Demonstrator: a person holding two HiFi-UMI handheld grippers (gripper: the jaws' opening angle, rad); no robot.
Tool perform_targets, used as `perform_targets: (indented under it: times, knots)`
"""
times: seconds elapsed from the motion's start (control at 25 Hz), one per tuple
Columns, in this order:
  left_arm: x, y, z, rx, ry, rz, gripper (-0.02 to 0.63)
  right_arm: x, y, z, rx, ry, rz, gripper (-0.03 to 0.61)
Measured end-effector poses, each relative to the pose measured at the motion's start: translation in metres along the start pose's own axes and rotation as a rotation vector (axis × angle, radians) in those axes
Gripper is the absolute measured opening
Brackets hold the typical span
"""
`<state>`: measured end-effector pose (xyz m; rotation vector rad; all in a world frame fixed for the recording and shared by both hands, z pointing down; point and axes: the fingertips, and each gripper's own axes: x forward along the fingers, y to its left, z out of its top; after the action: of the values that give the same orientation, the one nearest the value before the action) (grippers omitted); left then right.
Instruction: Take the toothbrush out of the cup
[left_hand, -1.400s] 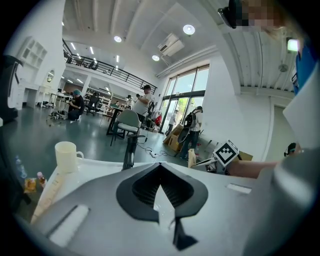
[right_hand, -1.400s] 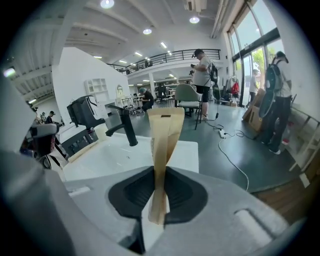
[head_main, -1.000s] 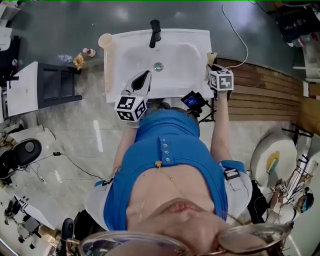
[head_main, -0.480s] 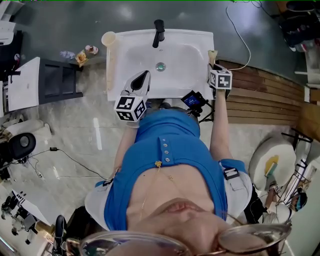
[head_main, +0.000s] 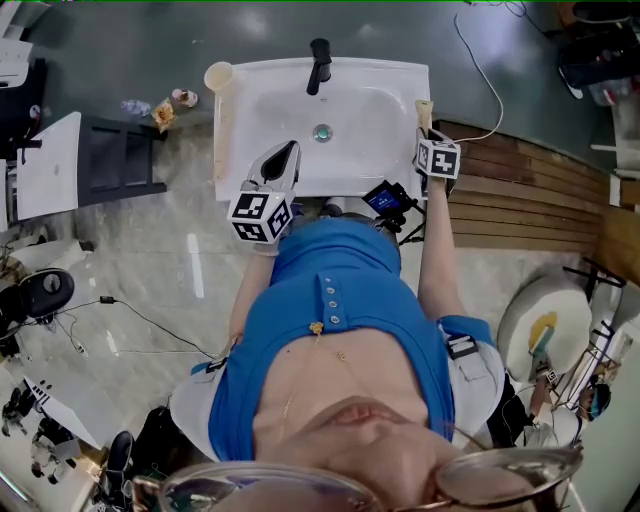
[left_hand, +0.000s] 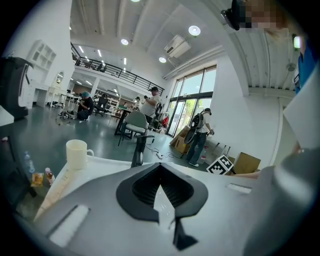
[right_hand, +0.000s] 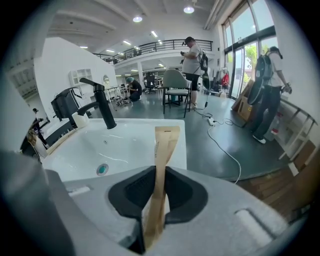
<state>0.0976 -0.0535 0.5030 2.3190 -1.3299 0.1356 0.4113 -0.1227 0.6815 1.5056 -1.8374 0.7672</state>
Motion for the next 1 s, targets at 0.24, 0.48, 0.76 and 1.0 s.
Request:
perform_targets:
  times: [0.24,0.48,0.76,1.0]
  knots:
    - [-0.001,0.001,0.000,-0.006,0.001,0.002,0.000,0.007,-0.002,-0.007,0.004,0.014,-0.026,0.052]
    - [-0.002,0.002,-0.001,-0.009,0.000,0.004,0.000,0.012,-0.003,-0.010,-0.012,0.017,-0.048,0.061]
    - [0.001,0.002,-0.001,-0.010,0.004,-0.003,0.000,0.012,-0.005,-0.010,-0.032,0.024,-0.072,0.091]
    - [0.003,0.001,-0.003,-0.009,0.007,-0.012,0.000,0.011,-0.007,-0.015,-0.043,0.045,-0.076,0.123]
